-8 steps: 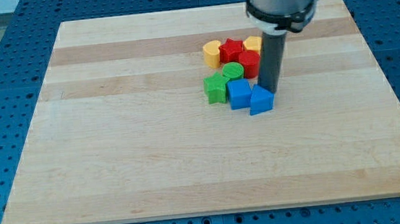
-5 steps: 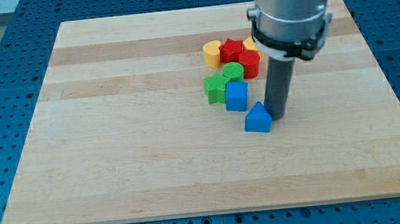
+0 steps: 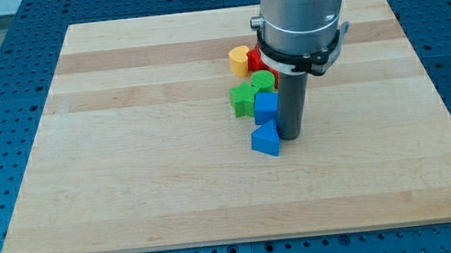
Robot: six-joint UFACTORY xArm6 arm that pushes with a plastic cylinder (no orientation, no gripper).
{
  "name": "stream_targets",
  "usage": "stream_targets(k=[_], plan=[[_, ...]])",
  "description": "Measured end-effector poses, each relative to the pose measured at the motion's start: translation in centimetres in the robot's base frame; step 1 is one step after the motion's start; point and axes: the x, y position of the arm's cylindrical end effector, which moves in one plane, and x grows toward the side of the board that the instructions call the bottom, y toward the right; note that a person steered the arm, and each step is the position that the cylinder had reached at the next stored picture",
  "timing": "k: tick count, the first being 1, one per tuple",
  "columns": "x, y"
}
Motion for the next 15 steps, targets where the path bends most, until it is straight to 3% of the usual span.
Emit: stream_targets(k=[3, 5, 8, 9, 12, 15], plan=[[0.1, -0.3], [3.9, -9.6], [9.0, -16.4], [8.8, -19.0], [4.0, -18.0], [4.8, -22.6]])
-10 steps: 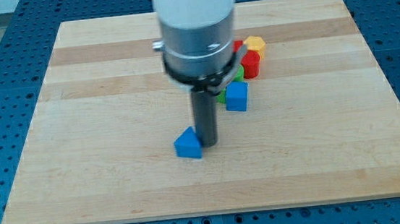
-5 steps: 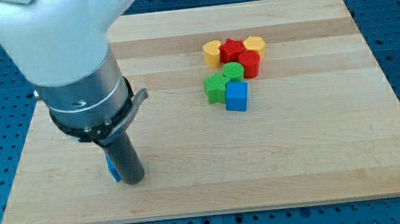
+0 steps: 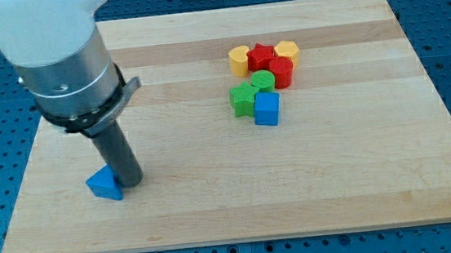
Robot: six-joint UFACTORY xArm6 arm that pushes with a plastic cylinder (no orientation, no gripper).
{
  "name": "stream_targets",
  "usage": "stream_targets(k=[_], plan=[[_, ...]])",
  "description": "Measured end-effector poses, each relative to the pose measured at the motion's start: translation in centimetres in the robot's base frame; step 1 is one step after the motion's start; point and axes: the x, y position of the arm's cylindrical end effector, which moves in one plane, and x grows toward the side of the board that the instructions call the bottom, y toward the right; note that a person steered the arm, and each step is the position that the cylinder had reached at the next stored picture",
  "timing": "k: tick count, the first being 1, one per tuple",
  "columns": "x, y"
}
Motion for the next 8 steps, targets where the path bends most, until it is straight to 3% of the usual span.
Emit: stream_targets(k=[3, 4, 8], plan=[[0.8, -3.7], [0.4, -0.7], [-4.5, 26.9]])
